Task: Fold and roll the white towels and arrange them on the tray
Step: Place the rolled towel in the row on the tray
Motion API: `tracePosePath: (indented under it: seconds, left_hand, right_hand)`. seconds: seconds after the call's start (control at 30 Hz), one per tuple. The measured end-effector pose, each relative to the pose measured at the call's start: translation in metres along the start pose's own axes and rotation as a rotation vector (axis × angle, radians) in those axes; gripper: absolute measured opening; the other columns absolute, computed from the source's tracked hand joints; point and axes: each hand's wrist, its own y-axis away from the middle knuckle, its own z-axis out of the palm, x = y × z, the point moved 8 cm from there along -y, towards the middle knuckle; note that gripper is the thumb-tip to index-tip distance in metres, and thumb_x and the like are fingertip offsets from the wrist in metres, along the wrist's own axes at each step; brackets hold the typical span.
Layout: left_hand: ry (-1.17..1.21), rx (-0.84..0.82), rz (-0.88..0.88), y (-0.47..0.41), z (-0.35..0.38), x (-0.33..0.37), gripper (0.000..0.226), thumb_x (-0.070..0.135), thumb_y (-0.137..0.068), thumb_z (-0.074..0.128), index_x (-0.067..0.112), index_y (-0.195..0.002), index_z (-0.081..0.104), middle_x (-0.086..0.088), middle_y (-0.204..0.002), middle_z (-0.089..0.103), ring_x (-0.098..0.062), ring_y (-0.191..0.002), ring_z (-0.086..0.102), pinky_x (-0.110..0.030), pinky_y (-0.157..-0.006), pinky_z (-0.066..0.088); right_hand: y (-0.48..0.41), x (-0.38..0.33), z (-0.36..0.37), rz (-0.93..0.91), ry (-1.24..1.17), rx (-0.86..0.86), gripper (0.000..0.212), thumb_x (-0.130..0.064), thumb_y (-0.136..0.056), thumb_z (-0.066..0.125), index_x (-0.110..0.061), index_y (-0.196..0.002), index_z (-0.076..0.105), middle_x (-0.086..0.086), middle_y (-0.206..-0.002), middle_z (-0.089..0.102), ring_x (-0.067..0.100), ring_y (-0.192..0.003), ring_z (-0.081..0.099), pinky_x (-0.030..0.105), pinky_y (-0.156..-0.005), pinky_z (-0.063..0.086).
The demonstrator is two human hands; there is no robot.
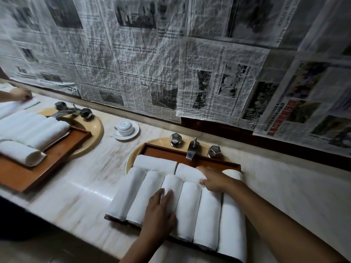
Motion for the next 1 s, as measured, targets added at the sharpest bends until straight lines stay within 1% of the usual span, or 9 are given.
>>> tracePosePath:
  seconds: [0.13,0.23,0.43,0.53,0.67,0.73,0.83,0.93,1.0]
  left_hand:
    - [-0.011,-0.003,-0.007,-0.001,0.002,0.001,0.076,0.032,-0.082,0.058,0.024,-0.155,0.041,-0.009,-0.16,0.031,-0.029,-0.138,0.037,-0.037,-0.114,0.036]
    - [-0.025,-0.021,-0.014,0.0,0.002,0.001,0.075,0.035,-0.085,0.058,0.026,-0.156,0.037,-0.007,-0.162,0.027,-0.027,-0.141,0.033,-0.035,-0.116,0.032]
    - [-0.025,-0.041,-0.008,-0.002,0.004,0.001,0.077,0.041,-0.085,0.053,0.027,-0.158,0.033,-0.007,-0.163,0.025,-0.027,-0.143,0.031,-0.034,-0.118,0.029]
    - [-0.009,-0.042,0.0,-0.002,0.002,0.001,0.076,0.039,-0.086,0.055,0.027,-0.158,0.033,-0.006,-0.164,0.023,-0.026,-0.144,0.03,-0.033,-0.119,0.029]
    - [-0.018,-0.056,0.007,-0.002,-0.001,0.001,0.076,0.035,-0.09,0.058,0.027,-0.159,0.03,-0.003,-0.164,0.019,-0.023,-0.146,0.026,-0.03,-0.119,0.027]
    - [-0.017,-0.051,0.008,-0.002,-0.004,0.001,0.074,0.033,-0.088,0.06,0.027,-0.157,0.034,-0.003,-0.163,0.023,-0.024,-0.144,0.029,-0.03,-0.117,0.03]
    - [-0.009,-0.047,0.003,-0.005,-0.009,0.0,0.067,0.031,-0.086,0.064,0.028,-0.15,0.045,-0.004,-0.158,0.031,-0.027,-0.139,0.037,-0.033,-0.112,0.036]
    - [-0.026,0.04,0.004,-0.011,-0.017,0.002,0.058,0.03,-0.08,0.068,0.027,-0.137,0.059,-0.008,-0.148,0.047,-0.034,-0.129,0.048,-0.041,-0.104,0.043]
    - [-0.017,0.097,-0.009,-0.015,-0.023,0.009,0.053,0.03,-0.082,0.071,0.027,-0.135,0.062,-0.008,-0.147,0.05,-0.034,-0.13,0.048,-0.045,-0.104,0.042]
  right_hand:
    - [0.006,-0.005,0.0,-0.019,0.052,0.078,0.067,-0.035,-0.104,0.053,-0.028,-0.163,0.021,0.003,-0.167,0.026,0.026,-0.151,0.027,0.042,-0.124,0.023]
    - [0.01,-0.012,0.005,-0.048,0.091,0.12,0.071,-0.035,-0.102,0.053,-0.035,-0.163,0.015,-0.002,-0.165,0.026,0.025,-0.151,0.026,0.047,-0.124,0.019]
    - [0.002,-0.019,0.003,-0.037,0.127,0.088,0.073,-0.028,-0.102,0.055,-0.034,-0.162,0.015,0.002,-0.161,0.031,0.028,-0.147,0.031,0.048,-0.121,0.024]
    - [-0.001,-0.021,0.002,-0.056,0.119,0.079,0.071,-0.026,-0.102,0.055,-0.034,-0.161,0.017,0.003,-0.158,0.035,0.028,-0.144,0.033,0.048,-0.118,0.027]
    - [0.0,-0.02,0.003,-0.071,0.101,0.066,0.073,-0.029,-0.103,0.055,-0.034,-0.163,0.015,0.003,-0.163,0.03,0.027,-0.148,0.029,0.046,-0.121,0.024]
    - [0.005,-0.019,0.001,-0.075,0.06,0.09,0.07,-0.031,-0.104,0.055,-0.032,-0.163,0.017,0.001,-0.165,0.028,0.026,-0.151,0.026,0.045,-0.123,0.022]
    - [0.022,-0.016,-0.006,-0.084,-0.026,0.183,0.068,-0.032,-0.104,0.057,-0.031,-0.162,0.023,-0.001,-0.165,0.03,0.023,-0.15,0.029,0.041,-0.122,0.027]
    - [0.049,-0.008,-0.013,-0.087,-0.157,0.294,0.064,-0.029,-0.102,0.059,-0.032,-0.159,0.029,-0.005,-0.163,0.033,0.02,-0.147,0.035,0.036,-0.118,0.033]
    - [0.069,-0.001,-0.016,-0.07,-0.243,0.375,0.061,-0.029,-0.102,0.059,-0.032,-0.157,0.033,-0.007,-0.161,0.035,0.017,-0.146,0.037,0.033,-0.118,0.033]
